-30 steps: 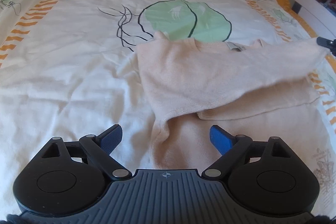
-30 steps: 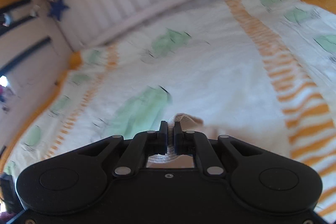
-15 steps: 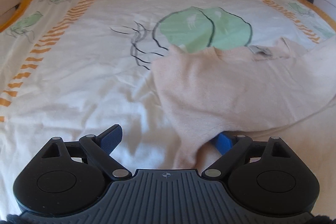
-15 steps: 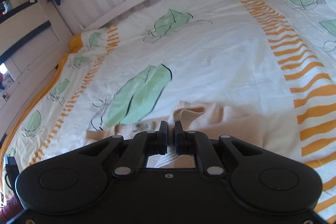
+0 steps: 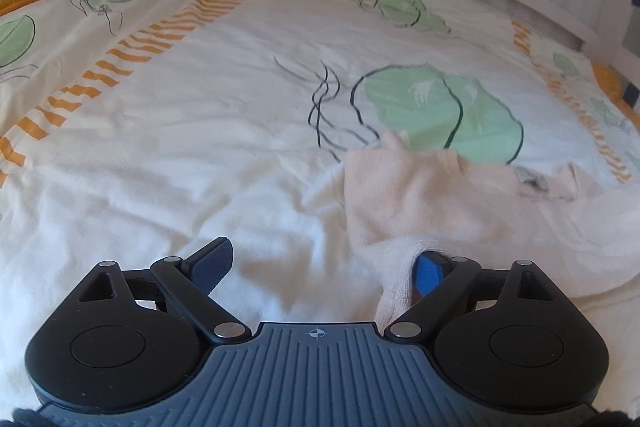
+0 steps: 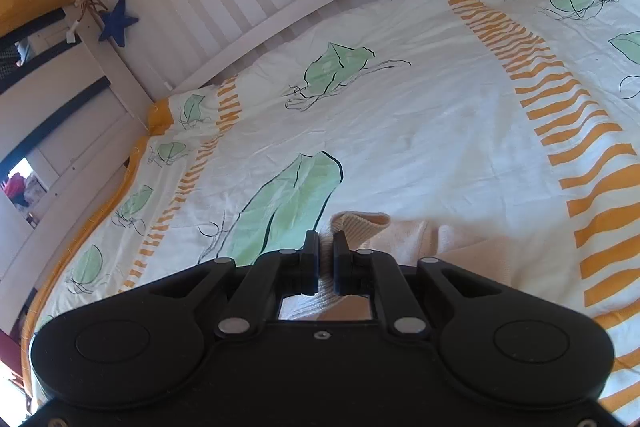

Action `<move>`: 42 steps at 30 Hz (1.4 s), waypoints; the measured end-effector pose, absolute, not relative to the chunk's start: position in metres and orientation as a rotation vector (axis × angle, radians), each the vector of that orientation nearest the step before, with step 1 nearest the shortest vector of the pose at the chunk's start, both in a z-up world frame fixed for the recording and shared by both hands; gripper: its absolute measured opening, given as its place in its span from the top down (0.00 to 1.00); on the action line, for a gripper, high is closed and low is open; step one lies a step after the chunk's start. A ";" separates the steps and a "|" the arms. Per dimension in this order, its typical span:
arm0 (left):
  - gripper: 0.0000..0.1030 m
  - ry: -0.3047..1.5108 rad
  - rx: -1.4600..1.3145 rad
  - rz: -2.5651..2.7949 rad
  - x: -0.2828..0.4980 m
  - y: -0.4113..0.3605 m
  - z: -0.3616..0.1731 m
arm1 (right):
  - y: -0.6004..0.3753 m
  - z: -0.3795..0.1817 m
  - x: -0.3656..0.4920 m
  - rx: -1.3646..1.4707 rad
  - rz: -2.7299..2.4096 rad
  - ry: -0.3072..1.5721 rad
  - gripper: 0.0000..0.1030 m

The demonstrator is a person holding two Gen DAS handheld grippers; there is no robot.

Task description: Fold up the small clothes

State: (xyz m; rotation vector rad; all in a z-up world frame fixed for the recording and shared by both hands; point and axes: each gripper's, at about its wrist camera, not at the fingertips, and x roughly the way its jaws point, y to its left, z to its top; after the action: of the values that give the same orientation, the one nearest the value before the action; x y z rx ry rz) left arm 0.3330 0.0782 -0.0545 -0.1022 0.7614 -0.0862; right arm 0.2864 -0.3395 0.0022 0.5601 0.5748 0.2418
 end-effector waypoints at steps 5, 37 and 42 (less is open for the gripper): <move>0.12 0.728 -0.128 -0.051 0.331 0.083 -0.048 | -0.334 0.019 0.281 0.593 0.344 0.477 0.85; 0.10 0.652 0.012 -0.055 0.314 0.080 -0.018 | -0.339 -0.038 0.297 0.458 0.137 0.788 0.85; 0.10 0.660 0.048 -0.123 0.319 0.062 -0.021 | -0.334 -0.035 0.295 0.465 0.157 0.767 0.85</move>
State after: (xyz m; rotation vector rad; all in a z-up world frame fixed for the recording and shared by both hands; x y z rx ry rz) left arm 0.3192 0.0616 -0.0215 0.0479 0.6597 -0.1232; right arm 0.2948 -0.3343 -0.0348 0.4653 0.7674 0.1573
